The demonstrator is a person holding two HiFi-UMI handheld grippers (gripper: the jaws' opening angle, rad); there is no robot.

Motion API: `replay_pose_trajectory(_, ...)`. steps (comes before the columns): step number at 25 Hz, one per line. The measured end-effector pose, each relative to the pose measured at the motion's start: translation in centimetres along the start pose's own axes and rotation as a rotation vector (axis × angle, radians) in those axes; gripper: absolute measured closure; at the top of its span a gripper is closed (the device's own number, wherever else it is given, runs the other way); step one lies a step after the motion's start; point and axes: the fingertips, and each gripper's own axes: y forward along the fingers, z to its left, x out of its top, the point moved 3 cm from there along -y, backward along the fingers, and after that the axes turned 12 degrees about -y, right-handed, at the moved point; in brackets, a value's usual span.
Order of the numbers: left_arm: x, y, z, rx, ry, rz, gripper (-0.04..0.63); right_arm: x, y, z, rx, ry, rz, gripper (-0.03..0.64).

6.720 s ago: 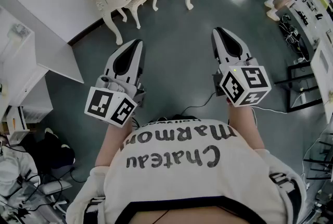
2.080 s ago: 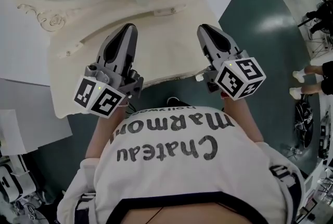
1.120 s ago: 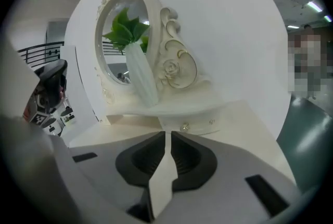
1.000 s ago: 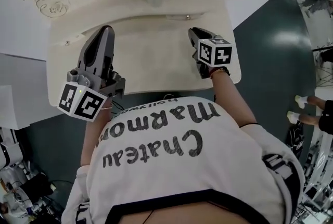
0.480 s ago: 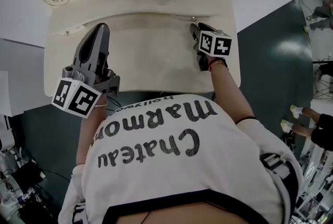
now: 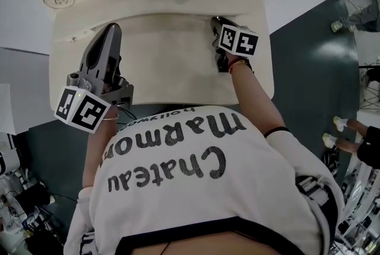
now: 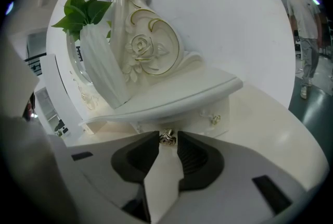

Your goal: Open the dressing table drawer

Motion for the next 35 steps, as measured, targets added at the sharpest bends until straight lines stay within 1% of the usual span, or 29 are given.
replay_pose_trajectory(4,0.1,0.1,0.1,-0.007,-0.007,-0.009,0.572,0.0,0.0,0.1,-0.001,0.02,0.002,0.514)
replay_pose_trajectory(9,0.1,0.4,0.0,-0.032,-0.021,-0.02,0.572,0.1,0.1,0.2,-0.027,0.02,0.012,0.514)
replay_pose_trajectory(18,0.1,0.1,0.2,-0.05,-0.037,-0.024,0.572,-0.4,0.1,0.3,-0.049,0.023,0.034,0.514)
replay_pose_trajectory(26,0.4,-1.0,0.6,-0.058,-0.059,-0.032,0.572,-0.3,0.3,0.4,-0.045,0.005,0.049,0.514)
replay_pose_trajectory(35,0.9,-2.4,0.7,-0.053,-0.061,-0.042,0.572,-0.6,0.4,0.3,-0.032,0.031,0.058,0.514)
